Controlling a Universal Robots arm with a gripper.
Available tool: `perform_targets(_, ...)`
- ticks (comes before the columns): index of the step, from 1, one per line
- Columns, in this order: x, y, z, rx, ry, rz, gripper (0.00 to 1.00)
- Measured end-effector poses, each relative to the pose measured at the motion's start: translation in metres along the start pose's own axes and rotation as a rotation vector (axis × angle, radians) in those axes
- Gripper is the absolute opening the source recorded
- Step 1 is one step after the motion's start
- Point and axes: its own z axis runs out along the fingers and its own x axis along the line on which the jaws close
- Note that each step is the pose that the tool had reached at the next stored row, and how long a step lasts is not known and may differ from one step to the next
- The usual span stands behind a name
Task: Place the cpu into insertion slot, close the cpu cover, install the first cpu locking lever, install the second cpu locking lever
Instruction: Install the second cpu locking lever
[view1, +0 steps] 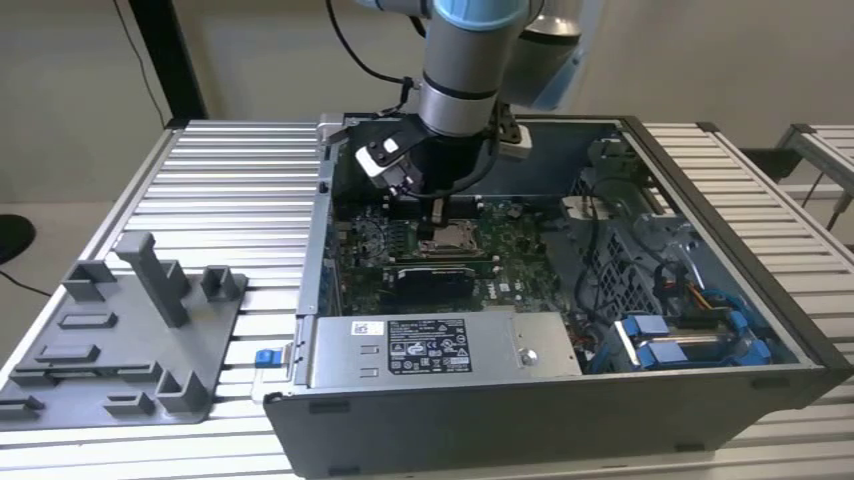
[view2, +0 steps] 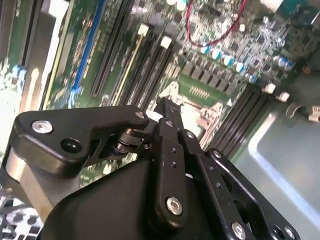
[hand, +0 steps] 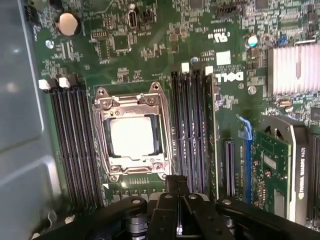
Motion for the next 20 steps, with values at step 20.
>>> perform_targets(20, -0.0019, -0.0077, 0.0176, -0.0006, 0.0003, 0.001, 0.00)
